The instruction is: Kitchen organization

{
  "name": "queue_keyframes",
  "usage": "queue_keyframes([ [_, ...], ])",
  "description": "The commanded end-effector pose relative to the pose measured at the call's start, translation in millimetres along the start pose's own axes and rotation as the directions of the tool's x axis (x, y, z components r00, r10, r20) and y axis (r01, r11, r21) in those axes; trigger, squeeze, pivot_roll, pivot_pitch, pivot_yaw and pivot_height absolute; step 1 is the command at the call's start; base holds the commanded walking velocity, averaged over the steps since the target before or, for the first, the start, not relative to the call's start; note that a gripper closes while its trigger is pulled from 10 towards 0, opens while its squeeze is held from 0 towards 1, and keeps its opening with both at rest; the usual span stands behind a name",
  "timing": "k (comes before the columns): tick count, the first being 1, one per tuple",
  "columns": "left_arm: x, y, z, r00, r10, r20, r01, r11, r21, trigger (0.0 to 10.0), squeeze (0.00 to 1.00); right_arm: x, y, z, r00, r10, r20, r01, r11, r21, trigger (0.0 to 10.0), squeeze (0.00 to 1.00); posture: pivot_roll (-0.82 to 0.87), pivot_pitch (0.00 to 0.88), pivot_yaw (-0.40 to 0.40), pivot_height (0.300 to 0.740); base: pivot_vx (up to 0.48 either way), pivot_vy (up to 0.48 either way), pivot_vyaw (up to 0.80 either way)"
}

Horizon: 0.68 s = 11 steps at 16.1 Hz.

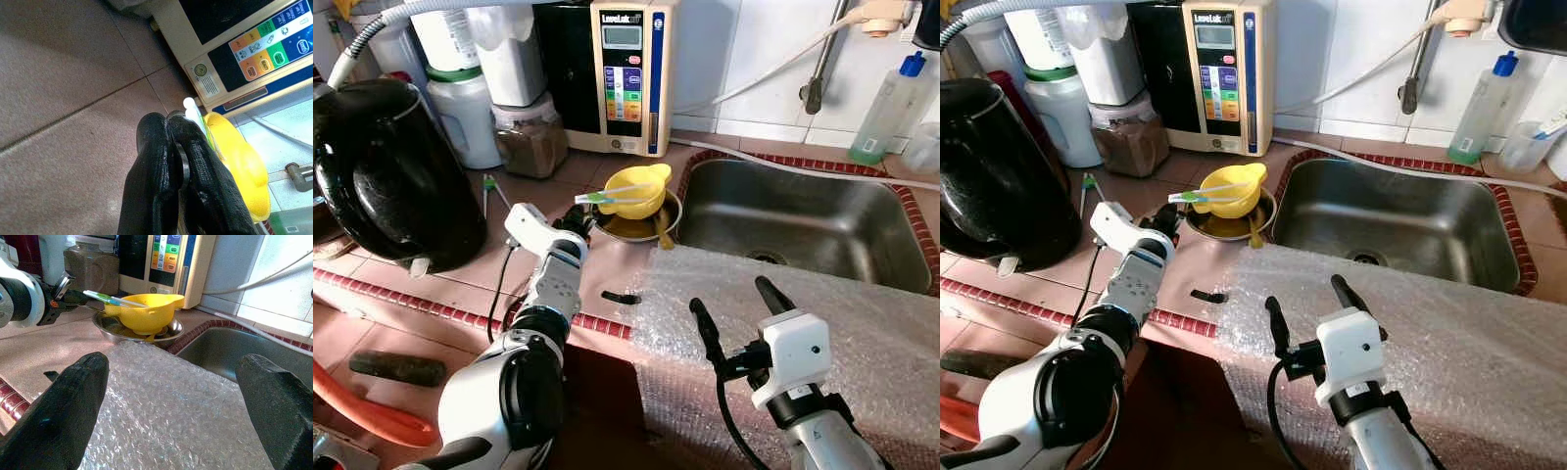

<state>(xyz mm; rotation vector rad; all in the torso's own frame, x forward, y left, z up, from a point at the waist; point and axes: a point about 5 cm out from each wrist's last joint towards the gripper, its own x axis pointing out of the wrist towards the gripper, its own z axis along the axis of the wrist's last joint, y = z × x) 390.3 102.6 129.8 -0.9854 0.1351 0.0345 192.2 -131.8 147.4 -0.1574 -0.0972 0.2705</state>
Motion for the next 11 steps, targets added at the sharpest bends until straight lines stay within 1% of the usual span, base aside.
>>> queue_keyframes([
  [1,-1.6,8.1,1.4,1.0,0.019,0.002,-0.019,0.999,0.04,0.0,0.0,0.9,0.7,-0.7,1.0,0.01,-0.002,-0.01,1.0,-0.001,10.0,0.0,-0.11,0.0,0.079,0.74,0.0,0.0,0.0],
  [2,-1.8,8.8,1.9,1.0,0.017,0.004,-0.017,0.999,0.052,0.0,0.0,0.9,0.6,-0.8,1.0,0.011,-0.002,-0.011,1.0,-0.002,10.0,0.0,-0.11,0.0,0.079,0.74,0.0,0.0,0.0],
  [3,-3.1,12.6,3.3,1.0,0.016,0.014,-0.017,0.994,0.107,0.0,0.0,0.7,0.1,-1.1,1.0,0.013,-0.004,-0.013,1.0,-0.005,10.0,0.0,-0.11,0.0,0.077,0.74,0.0,0.0,0.0],
  [4,-3.7,13.7,4.2,1.0,0.012,0.022,-0.015,0.992,0.129,0.0,0.0,0.6,-0.3,-1.1,1.0,0.014,-0.004,-0.014,1.0,-0.006,10.0,0.0,-0.11,0.0,0.077,0.74,0.0,0.0,0.0],
  [7,-4.1,14.7,9.2,0.999,-0.011,0.046,0.005,0.992,0.125,0.0,0.0,0.9,-1.8,-2.5,1.0,0.012,-0.008,-0.012,1.0,-0.012,10.0,0.0,-0.1,0.0,0.076,0.74,0.0,0.0,0.0],
  [8,-3.5,10.5,8.6,0.998,-0.053,0.029,0.048,0.988,0.146,0.0,0.0,2.0,-1.0,-2.8,1.0,0.017,-0.007,-0.017,1.0,-0.011,10.0,0.0,-0.1,0.0,0.076,0.74,0.0,0.0,0.0],
  [9,-3.7,7.9,4.7,0.997,-0.076,0.003,0.074,0.982,0.173,10.0,0.0,3.1,-0.3,-2.5,1.0,0.021,-0.005,-0.021,1.0,-0.011,10.0,0.0,-0.1,0.0,0.076,0.74,0.0,0.0,0.0],
  [11,-4.0,6.0,0.1,0.996,-0.088,-0.026,0.091,0.981,0.17,10.0,0.0,3.7,-0.3,-2.6,1.0,0.023,-0.004,-0.023,1.0,-0.013,10.0,0.0,-0.09,0.0,0.077,0.74,0.0,0.0,0.0],
])
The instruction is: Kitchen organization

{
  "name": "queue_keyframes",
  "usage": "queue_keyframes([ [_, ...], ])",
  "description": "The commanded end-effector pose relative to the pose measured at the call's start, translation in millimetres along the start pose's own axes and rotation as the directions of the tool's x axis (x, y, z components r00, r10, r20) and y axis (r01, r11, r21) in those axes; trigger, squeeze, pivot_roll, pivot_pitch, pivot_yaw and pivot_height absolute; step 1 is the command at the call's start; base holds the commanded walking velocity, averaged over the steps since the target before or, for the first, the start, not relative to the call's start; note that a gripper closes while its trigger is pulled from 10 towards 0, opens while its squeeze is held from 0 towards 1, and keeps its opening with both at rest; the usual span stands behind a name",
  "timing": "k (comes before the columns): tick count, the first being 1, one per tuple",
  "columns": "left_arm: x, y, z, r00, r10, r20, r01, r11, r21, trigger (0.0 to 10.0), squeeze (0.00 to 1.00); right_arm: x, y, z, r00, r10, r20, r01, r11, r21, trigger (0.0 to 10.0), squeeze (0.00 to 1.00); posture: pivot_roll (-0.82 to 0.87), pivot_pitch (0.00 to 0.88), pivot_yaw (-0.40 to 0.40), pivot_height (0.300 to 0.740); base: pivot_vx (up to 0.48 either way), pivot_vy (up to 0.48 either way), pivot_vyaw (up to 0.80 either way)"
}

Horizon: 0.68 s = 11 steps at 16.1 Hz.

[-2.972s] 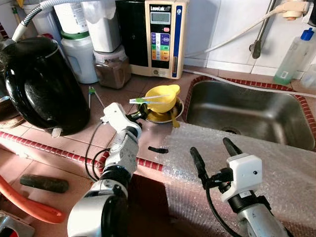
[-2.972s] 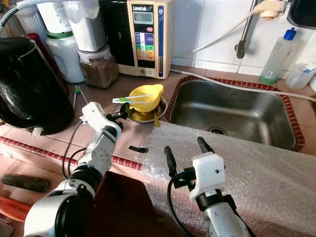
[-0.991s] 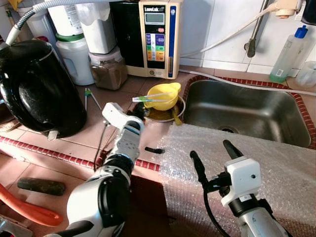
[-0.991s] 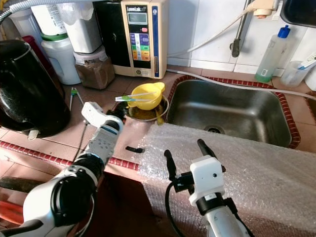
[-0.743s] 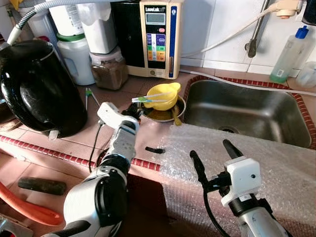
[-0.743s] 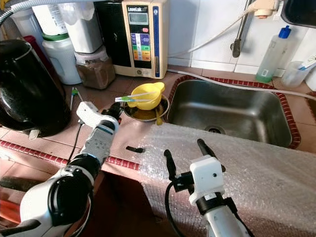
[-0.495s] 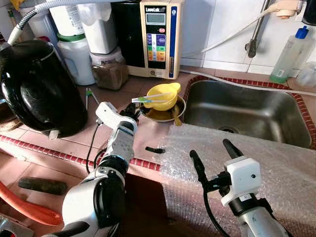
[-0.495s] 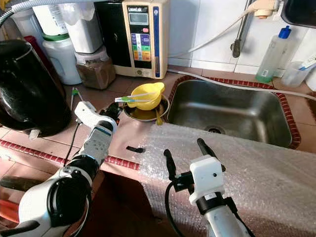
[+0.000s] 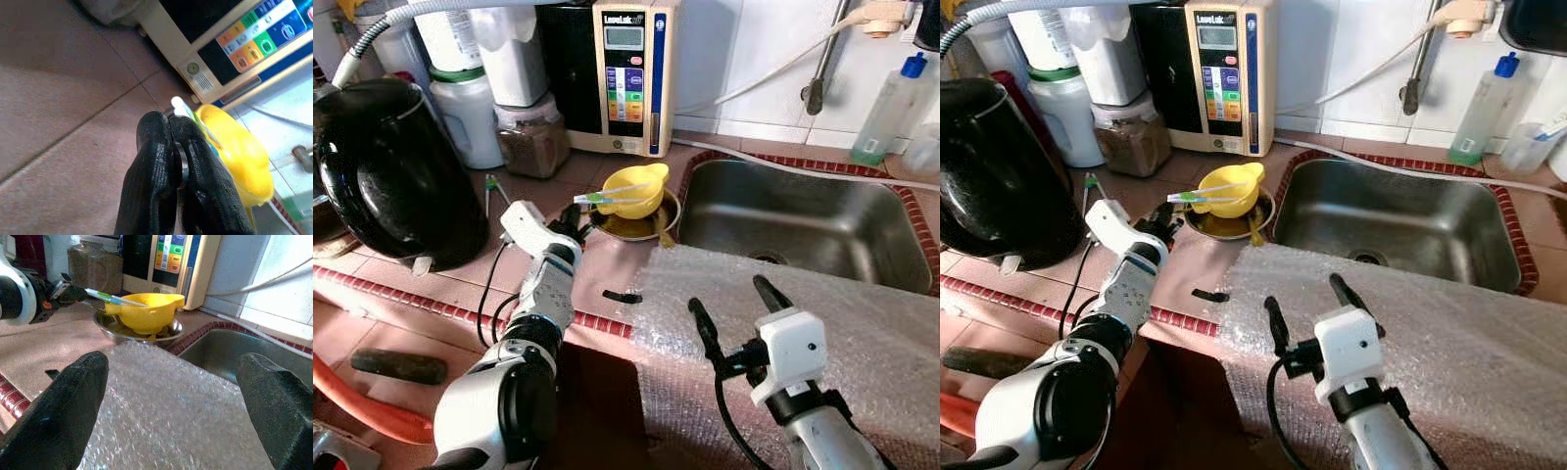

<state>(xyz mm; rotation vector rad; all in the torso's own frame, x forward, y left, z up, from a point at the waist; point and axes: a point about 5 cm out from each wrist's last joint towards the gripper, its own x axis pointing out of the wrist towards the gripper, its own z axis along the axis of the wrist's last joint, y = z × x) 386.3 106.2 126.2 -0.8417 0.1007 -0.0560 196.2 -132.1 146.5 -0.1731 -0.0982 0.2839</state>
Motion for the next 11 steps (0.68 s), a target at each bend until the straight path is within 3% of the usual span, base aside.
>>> queue_keyframes([
  [1,-0.7,0.7,-3.4,1.0,0.001,-0.03,-0.001,1.0,0.015,10.0,1.0,0.0,1.0,-1.3,1.0,0.01,-0.004,-0.01,1.0,0.001,10.0,0.0,-0.09,0.0,0.077,0.74,0.0,0.0,0.0],
  [8,-3.5,-12.8,-17.7,0.991,-0.115,-0.074,0.119,0.992,0.044,10.0,1.0,0.5,-0.1,-1.9,1.0,0.011,-0.005,-0.011,1.0,-0.009,10.0,0.0,-0.1,0.0,0.078,0.74,0.0,0.0,0.0],
  [11,-4.6,-11.6,-13.9,0.993,-0.112,-0.04,0.117,0.985,0.131,10.0,1.0,0.9,0.9,-2.2,1.0,0.012,-0.004,-0.012,1.0,-0.01,10.0,0.0,-0.1,0.0,0.081,0.74,0.0,0.0,0.0],
])
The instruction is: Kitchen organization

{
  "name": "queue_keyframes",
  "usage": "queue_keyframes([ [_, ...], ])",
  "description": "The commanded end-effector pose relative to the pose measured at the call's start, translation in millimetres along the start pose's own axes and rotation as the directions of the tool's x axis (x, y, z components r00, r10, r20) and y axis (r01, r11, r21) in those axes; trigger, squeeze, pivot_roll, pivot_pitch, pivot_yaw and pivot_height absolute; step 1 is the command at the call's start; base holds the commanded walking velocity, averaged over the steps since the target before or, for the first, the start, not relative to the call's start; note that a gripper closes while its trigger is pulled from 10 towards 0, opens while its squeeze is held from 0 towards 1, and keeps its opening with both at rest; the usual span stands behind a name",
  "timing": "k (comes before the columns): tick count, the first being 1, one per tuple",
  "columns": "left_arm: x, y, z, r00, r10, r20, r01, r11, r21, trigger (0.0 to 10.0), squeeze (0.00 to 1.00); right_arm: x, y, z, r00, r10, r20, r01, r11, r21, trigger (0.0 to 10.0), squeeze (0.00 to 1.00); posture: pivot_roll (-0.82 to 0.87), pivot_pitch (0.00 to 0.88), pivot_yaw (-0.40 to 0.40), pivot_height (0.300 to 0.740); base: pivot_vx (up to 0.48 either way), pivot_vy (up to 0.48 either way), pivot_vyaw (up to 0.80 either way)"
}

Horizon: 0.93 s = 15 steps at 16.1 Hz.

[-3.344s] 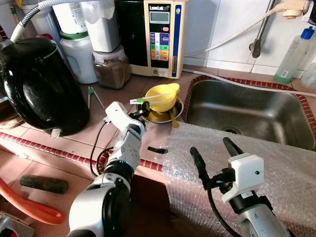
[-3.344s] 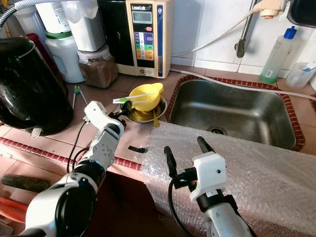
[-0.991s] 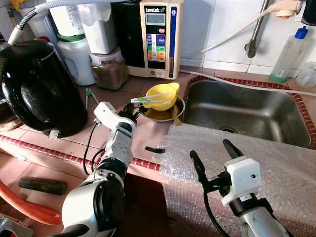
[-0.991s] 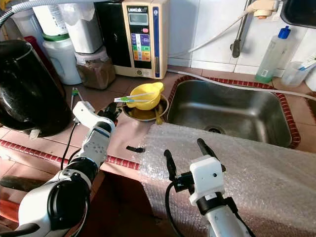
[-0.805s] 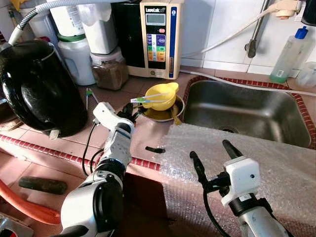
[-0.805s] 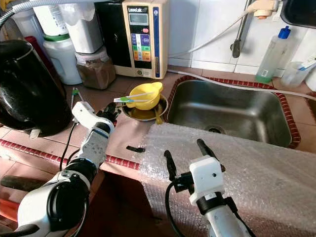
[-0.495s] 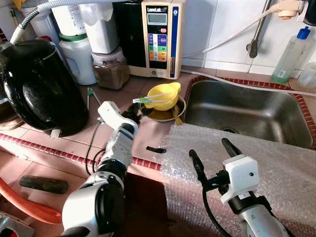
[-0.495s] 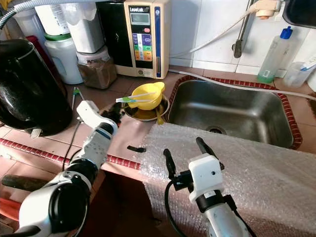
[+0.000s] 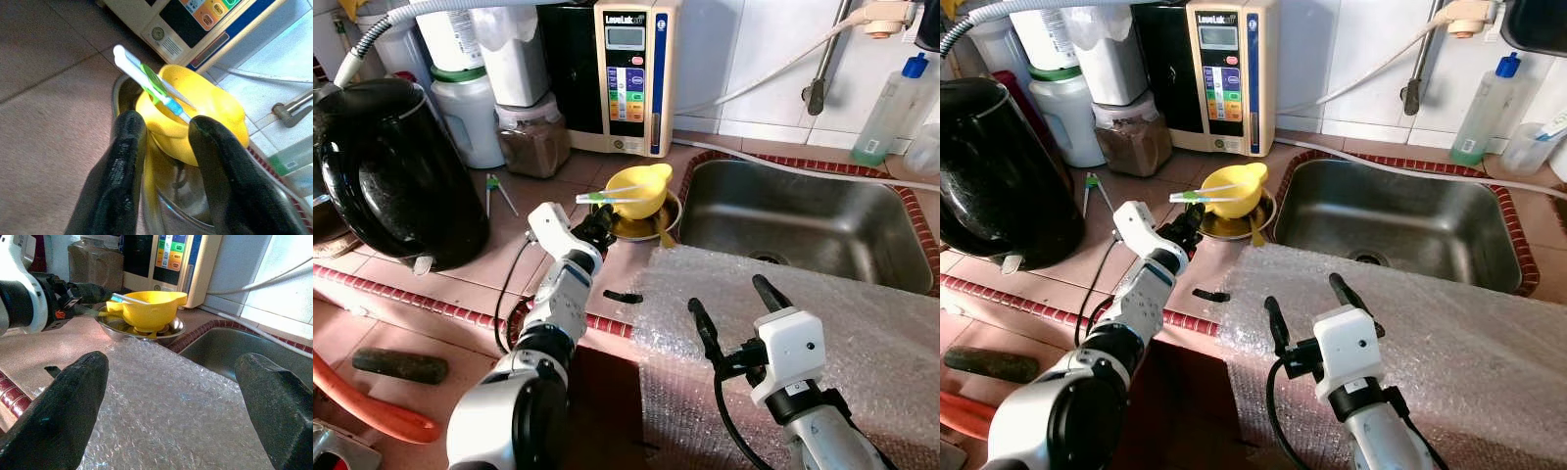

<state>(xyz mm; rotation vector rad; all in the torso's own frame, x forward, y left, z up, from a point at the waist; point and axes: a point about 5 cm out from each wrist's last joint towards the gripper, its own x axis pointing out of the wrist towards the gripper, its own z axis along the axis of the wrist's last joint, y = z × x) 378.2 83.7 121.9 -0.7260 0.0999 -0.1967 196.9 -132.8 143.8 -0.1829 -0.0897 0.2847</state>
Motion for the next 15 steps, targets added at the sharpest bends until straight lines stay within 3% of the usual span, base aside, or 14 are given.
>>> queue_keyframes([
  [1,-0.8,4.4,10.9,0.999,0.014,0.044,-0.019,0.995,0.097,10.0,1.0,0.8,1.8,0.6,1.0,0.011,0.006,-0.011,1.0,-0.003,10.0,0.0,-0.1,0.0,0.083,0.74,0.0,0.0,0.0],
  [3,-3.2,7.4,14.7,0.998,0.011,0.063,-0.023,0.981,0.195,10.0,1.0,0.8,1.5,0.2,1.0,0.008,0.005,-0.008,1.0,-0.003,10.0,0.0,-0.09,0.0,0.085,0.74,0.0,0.0,0.0],
  [6,-6.1,6.6,15.0,0.998,-0.02,0.055,0.005,0.965,0.263,10.0,1.0,1.5,2.0,0.0,1.0,0.007,0.007,-0.007,1.0,-0.001,10.0,0.0,-0.09,0.0,0.086,0.74,0.0,0.0,0.0],
  [9,-7.1,-2.4,10.8,0.997,-0.078,0.002,0.072,0.921,0.384,10.0,1.0,1.5,2.7,-0.7,1.0,0.008,0.006,-0.008,1.0,0.002,10.0,0.0,-0.08,0.0,0.084,0.74,0.0,0.0,0.0],
  [10,-9.3,-4.4,5.3,0.996,-0.084,-0.038,0.092,0.888,0.451,10.0,1.0,1.5,2.5,-0.8,1.0,0.01,0.006,-0.01,1.0,0.002,10.0,0.0,-0.08,0.0,0.082,0.74,0.0,0.0,0.0],
  [12,-13.3,-2.7,2.6,0.997,-0.068,-0.045,0.082,0.861,0.501,10.0,1.0,1.2,2.0,-1.0,1.0,0.009,0.005,-0.009,1.0,0.001,10.0,0.0,-0.08,0.0,0.081,0.74,0.0,0.0,0.0],
  [15,-22.5,17.0,-10.6,0.995,0.079,-0.069,-0.026,0.824,0.566,10.0,1.0,1.0,3.3,-1.4,1.0,0.013,0.002,-0.013,1.0,0.001,10.0,0.0,-0.08,0.0,0.079,0.74,0.0,0.0,0.0],
])
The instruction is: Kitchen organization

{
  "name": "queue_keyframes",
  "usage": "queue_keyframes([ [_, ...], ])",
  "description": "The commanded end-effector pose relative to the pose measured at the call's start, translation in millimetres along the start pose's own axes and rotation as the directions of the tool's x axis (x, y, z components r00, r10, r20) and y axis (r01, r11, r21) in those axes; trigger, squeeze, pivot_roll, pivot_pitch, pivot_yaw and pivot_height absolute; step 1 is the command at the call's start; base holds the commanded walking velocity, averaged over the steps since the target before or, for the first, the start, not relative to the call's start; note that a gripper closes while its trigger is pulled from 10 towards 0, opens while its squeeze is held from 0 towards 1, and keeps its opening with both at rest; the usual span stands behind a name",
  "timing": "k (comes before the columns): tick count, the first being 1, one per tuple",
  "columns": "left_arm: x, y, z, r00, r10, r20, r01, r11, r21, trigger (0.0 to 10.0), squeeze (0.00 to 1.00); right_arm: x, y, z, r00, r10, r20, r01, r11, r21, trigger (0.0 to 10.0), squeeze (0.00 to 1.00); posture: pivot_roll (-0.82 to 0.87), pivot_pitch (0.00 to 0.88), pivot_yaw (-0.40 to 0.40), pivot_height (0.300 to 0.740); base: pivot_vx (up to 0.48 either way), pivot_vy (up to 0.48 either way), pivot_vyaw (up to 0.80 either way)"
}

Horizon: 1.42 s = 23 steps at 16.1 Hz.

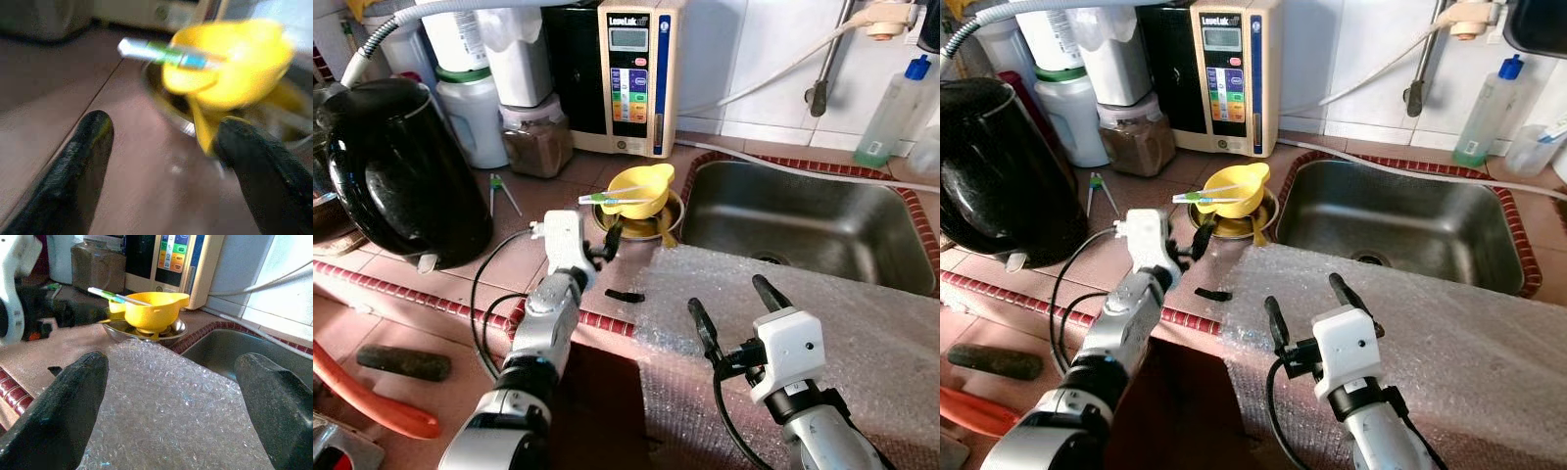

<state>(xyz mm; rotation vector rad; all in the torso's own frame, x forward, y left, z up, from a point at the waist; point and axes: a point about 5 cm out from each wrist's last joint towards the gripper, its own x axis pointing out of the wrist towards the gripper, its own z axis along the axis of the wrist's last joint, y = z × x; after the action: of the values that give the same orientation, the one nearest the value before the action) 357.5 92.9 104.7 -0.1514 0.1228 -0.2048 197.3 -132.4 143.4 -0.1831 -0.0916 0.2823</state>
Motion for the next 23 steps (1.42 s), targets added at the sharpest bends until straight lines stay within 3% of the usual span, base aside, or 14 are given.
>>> queue_keyframes([
  [1,-1.0,0.6,-1.7,1.0,0.017,-0.012,-0.017,1.0,0.017,10.0,1.0,0.7,3.3,-0.8,1.0,0.017,0.001,-0.017,1.0,0.001,10.0,0.0,-0.08,0.0,0.079,0.74,0.0,0.0,0.0],
  [4,0.7,-22.0,9.9,0.993,-0.09,0.072,0.093,0.995,-0.031,10.0,1.0,1.5,3.3,-0.8,1.0,0.02,0.002,-0.02,1.0,0.003,10.0,0.0,-0.08,0.0,0.074,0.74,0.0,0.0,0.0],
  [8,3.5,-36.1,26.4,0.981,-0.119,0.153,0.12,0.993,0.003,10.0,1.0,1.9,4.3,-0.6,1.0,0.02,0.003,-0.02,1.0,0.0,10.0,0.0,-0.08,0.0,0.08,0.74,0.0,0.0,0.0],
  [13,2.5,-53.5,21.4,0.966,-0.224,0.133,0.226,0.974,-0.002,10.0,1.0,2.4,5.1,-0.5,1.0,0.017,0.005,-0.017,1.0,0.001,10.0,0.0,-0.08,0.0,0.085,0.74,0.0,0.0,0.0],
  [15,3.8,-60.7,19.4,0.96,-0.256,0.111,0.256,0.967,0.01,10.0,0.12,2.5,5.3,-0.6,1.0,0.015,0.006,-0.015,1.0,0.002,10.0,0.0,-0.08,0.0,0.086,0.74,0.0,0.0,0.0],
  [16,3.7,-68.8,16.9,0.948,-0.302,0.096,0.302,0.953,0.019,10.0,0.0,2.6,5.7,-0.5,1.0,0.015,0.006,-0.015,1.0,0.003,10.0,0.0,-0.08,0.0,0.085,0.74,0.0,0.0,0.0],
  [17,2.7,-72.8,16.4,0.938,-0.331,0.104,0.331,0.943,0.019,10.0,0.6,2.5,5.8,-0.6,1.0,0.015,0.006,-0.015,1.0,0.003,10.0,0.0,-0.08,0.0,0.087,0.74,0.0,0.0,0.0],
  [18,2.8,-77.4,13.2,0.934,-0.347,0.088,0.345,0.938,0.039,10.0,1.0,2.3,5.7,-0.6,1.0,0.015,0.006,-0.015,1.0,0.002,10.0,0.0,-0.09,0.0,0.091,0.74,0.0,0.0,0.0],
  [20,2.9,-83.3,9.9,0.925,-0.374,0.069,0.37,0.927,0.063,10.0,0.98,1.9,5.4,-0.5,1.0,0.012,0.005,-0.012,1.0,0.001,10.0,0.0,-0.09,0.0,0.092,0.74,0.0,0.0,0.0],
  [21,3.8,-87.3,8.8,0.924,-0.378,0.061,0.375,0.925,0.052,10.0,0.0,1.0,5.1,-0.5,1.0,0.008,0.004,-0.008,1.0,-0.001,10.0,0.0,-0.1,0.0,0.095,0.74,0.0,0.0,0.0],
  [23,4.9,-95.0,12.1,0.916,-0.393,0.077,0.395,0.919,-0.01,10.0,0.0,0.0,6.0,-0.6,1.0,0.007,0.003,-0.007,1.0,-0.001,10.0,0.0,-0.1,0.0,0.097,0.74,0.0,0.0,0.0],
])
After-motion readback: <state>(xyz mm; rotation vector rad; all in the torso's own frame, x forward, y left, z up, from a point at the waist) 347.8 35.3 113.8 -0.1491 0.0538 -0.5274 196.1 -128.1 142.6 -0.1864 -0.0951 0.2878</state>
